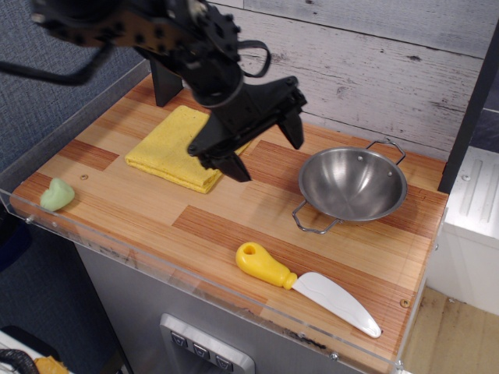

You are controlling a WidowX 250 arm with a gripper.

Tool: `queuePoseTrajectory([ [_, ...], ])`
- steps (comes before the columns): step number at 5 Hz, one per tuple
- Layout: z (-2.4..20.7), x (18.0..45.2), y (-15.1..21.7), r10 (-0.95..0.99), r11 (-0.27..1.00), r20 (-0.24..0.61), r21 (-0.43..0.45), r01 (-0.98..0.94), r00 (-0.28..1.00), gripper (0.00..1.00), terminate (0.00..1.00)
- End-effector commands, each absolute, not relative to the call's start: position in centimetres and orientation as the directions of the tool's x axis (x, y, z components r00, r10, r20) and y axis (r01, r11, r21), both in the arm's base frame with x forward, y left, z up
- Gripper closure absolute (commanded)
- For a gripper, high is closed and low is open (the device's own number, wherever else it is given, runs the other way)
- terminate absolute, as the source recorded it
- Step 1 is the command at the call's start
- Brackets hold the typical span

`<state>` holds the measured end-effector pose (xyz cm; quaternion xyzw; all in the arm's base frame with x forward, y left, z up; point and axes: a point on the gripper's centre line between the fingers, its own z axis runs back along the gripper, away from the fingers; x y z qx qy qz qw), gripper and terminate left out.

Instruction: Put the bowl onto the cloth.

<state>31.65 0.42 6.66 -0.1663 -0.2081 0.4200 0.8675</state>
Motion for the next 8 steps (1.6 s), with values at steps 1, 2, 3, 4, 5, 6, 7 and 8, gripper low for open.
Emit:
queuePoseTrajectory([
  [1, 5.1, 36.0, -3.9, 0.780, 0.606, 0.221, -0.497, -0.621, 0.585, 0.00, 0.00],
  [2, 3.6, 36.3, -5.0, 0.773, 0.609, 0.197, -0.498, -0.618, 0.603, 0.00, 0.00],
  [3, 3.5, 35.6, -4.9, 0.781, 0.603, 0.194, -0.484, -0.635, 0.594, 0.00, 0.00],
  [4, 3.3, 35.1, -4.4, 0.788, 0.598, 0.209, -0.483, -0.640, 0.579, 1.00, 0.00],
  [5, 4.1, 34.7, -3.9, 0.793, 0.594, 0.222, -0.486, -0.641, 0.567, 1.00, 0.00],
  [6, 5.1, 34.6, -3.7, 0.794, 0.591, 0.225, -0.500, -0.633, 0.565, 1.00, 0.00],
  [7, 5.8, 34.5, -3.7, 0.792, 0.592, 0.225, -0.510, -0.624, 0.567, 1.00, 0.00],
  [8, 6.4, 34.3, -3.6, 0.795, 0.587, 0.225, -0.518, -0.622, 0.564, 1.00, 0.00],
])
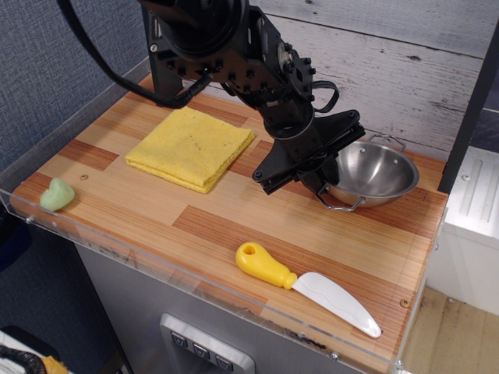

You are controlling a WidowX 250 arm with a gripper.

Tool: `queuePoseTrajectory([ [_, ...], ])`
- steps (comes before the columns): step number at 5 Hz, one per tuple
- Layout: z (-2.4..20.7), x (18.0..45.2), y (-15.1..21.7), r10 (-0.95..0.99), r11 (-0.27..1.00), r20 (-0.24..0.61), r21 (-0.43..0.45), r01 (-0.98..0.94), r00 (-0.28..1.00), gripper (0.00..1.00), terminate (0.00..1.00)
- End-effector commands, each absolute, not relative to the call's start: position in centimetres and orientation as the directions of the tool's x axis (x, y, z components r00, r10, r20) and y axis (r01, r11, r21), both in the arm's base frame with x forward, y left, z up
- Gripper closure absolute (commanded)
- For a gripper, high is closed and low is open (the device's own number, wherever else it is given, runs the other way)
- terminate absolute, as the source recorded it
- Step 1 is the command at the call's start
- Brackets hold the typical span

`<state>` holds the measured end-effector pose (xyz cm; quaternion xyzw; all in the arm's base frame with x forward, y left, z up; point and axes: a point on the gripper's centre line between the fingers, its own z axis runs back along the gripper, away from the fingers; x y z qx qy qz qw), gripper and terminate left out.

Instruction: Put the bowl onto the cloth.

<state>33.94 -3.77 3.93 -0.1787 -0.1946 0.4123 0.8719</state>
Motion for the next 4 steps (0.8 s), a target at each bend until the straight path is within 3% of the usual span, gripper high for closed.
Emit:
queuePoseTrajectory([
  [1, 7.5, 34.1, -3.4, 0.792, 0.590, 0.231, -0.528, -0.611, 0.565, 1.00, 0.00],
  [4, 13.7, 30.5, 1.4, 0.824, 0.561, 0.294, -0.548, -0.621, 0.484, 1.00, 0.00],
])
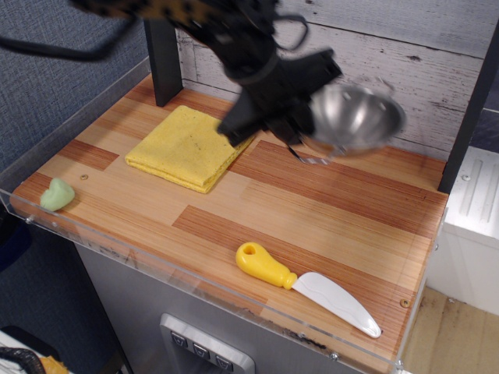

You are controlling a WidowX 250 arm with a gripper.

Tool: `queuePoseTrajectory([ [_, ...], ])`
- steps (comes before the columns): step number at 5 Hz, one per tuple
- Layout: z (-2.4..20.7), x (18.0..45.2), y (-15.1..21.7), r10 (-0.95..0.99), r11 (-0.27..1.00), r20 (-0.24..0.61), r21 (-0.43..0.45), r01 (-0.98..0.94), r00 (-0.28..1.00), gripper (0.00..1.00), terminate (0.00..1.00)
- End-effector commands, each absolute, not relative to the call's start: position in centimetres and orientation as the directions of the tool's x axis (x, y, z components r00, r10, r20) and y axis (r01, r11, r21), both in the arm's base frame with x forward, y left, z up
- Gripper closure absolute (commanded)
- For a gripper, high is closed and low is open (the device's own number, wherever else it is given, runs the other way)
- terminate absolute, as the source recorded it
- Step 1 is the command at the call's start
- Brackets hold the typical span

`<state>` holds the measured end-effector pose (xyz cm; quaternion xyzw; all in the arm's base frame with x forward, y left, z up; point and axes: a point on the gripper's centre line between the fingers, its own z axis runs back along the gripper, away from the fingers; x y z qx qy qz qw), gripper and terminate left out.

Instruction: Put the bowl onto the cloth.

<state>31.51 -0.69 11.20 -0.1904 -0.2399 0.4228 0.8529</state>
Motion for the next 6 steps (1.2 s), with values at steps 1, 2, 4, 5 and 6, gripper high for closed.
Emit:
queuePoseTrajectory([
  [1, 14.8, 28.8, 4.7, 0.851, 0.523, 0.309, -0.553, -0.648, 0.424, 1.00, 0.00],
  [2, 14.9, 27.0, 8.6, 0.879, 0.476, 0.311, -0.546, -0.689, 0.361, 1.00, 0.00],
  [4, 13.2, 26.1, 14.9, 0.912, 0.396, 0.317, -0.513, -0.762, 0.261, 1.00, 0.00],
  [5, 11.9, 26.2, 16.4, 0.917, 0.375, 0.320, -0.494, -0.784, 0.237, 1.00, 0.00],
  [6, 10.3, 26.8, 16.9, 0.917, 0.372, 0.317, -0.470, -0.800, 0.241, 1.00, 0.00],
])
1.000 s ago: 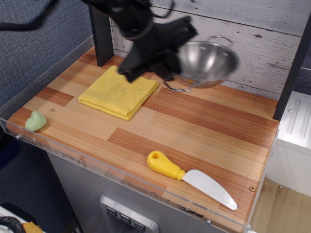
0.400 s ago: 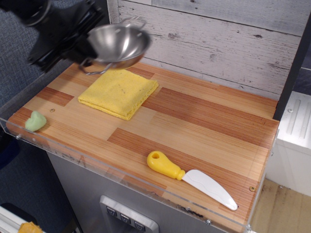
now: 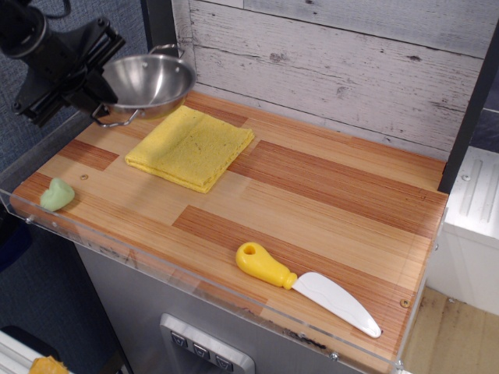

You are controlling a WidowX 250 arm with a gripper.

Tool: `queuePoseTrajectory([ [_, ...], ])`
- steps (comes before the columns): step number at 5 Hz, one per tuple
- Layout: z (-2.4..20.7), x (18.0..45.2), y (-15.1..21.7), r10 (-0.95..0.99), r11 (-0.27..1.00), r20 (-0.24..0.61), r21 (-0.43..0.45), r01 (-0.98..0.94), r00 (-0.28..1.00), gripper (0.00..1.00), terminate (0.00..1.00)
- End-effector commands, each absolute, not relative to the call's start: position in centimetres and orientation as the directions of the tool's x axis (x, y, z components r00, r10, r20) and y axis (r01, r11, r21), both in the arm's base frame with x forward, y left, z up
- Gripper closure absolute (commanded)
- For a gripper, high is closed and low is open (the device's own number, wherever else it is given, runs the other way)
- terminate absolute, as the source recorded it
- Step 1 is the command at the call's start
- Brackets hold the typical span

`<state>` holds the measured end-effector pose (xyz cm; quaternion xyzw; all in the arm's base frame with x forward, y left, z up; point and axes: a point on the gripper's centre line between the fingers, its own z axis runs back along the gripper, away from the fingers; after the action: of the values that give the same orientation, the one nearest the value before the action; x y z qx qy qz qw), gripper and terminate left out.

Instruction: Put the bowl onto the cloth.

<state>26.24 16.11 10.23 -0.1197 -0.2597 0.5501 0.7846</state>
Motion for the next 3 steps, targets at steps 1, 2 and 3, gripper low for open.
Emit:
queuePoseTrajectory([
  [1, 8.7, 28.2, 16.3, 0.911, 0.391, 0.315, -0.448, -0.804, 0.267, 1.00, 0.00],
  [2, 6.7, 29.5, 15.2, 0.910, 0.399, 0.298, -0.434, -0.808, 0.289, 1.00, 0.00],
  [3, 5.6, 30.5, 14.7, 0.905, 0.411, 0.297, -0.429, -0.804, 0.304, 1.00, 0.00],
])
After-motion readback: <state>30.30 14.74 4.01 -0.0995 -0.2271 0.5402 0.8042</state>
